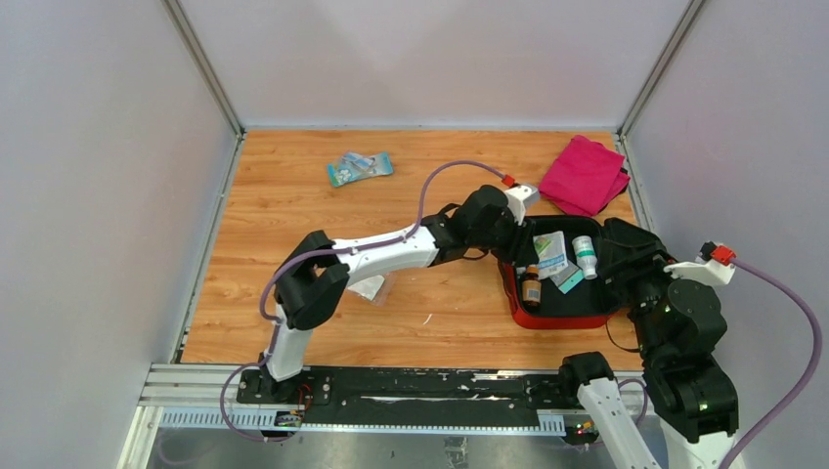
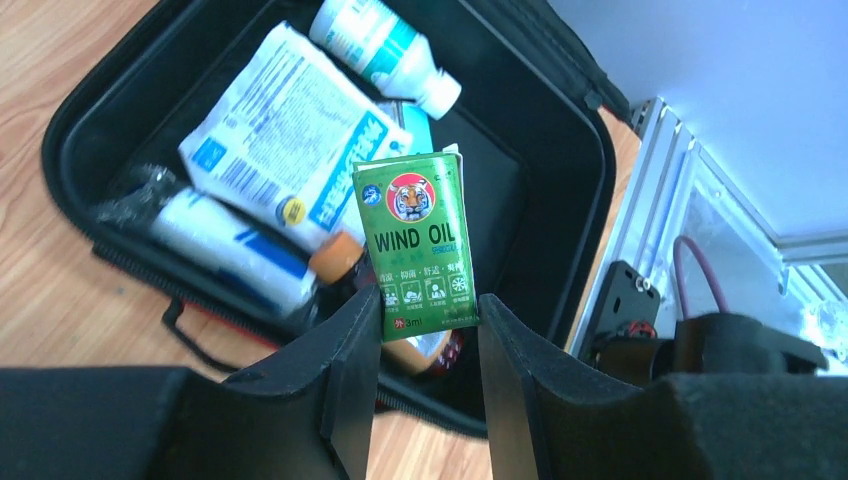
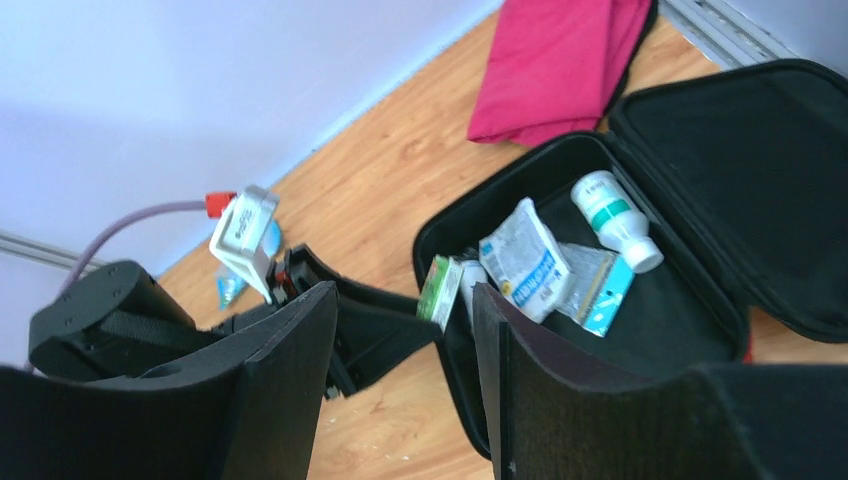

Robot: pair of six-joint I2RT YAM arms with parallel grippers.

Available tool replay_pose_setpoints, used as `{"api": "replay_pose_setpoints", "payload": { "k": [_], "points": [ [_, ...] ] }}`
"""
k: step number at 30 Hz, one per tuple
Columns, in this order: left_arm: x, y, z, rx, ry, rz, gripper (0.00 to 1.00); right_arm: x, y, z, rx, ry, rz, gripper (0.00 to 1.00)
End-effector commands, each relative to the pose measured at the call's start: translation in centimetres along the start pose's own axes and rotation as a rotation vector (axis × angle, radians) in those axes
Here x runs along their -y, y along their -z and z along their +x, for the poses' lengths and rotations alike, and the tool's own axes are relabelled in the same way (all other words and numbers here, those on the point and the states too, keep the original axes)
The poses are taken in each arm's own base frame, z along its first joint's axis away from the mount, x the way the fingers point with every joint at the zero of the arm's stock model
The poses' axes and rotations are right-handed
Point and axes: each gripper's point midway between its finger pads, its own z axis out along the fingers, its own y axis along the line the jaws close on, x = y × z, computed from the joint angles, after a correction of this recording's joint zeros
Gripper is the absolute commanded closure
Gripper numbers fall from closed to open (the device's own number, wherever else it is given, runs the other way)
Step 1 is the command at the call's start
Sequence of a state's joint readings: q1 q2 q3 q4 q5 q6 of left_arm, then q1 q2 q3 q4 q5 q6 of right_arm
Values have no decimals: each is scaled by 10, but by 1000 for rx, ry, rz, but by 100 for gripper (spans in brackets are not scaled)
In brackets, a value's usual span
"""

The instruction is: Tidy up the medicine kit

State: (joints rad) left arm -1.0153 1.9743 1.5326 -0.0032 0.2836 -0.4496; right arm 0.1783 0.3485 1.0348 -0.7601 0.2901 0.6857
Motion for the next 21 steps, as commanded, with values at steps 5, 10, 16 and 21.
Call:
{"api": "replay_pose_setpoints", "payload": {
  "k": [5, 10, 16, 21],
  "points": [
    [15, -50, -11, 6, 16, 78, 74, 26, 1, 13, -47, 89, 107, 43],
    [21, -70, 19, -81, -5, 75, 74, 27, 0, 13, -56, 115, 111, 43],
    [28, -79, 49, -142, -17, 83, 67, 29, -1, 16, -62, 120, 116, 43],
    [28, -75, 53, -146, -19, 83, 42, 29, -2, 20, -73, 120, 115, 44]
  ]
}}
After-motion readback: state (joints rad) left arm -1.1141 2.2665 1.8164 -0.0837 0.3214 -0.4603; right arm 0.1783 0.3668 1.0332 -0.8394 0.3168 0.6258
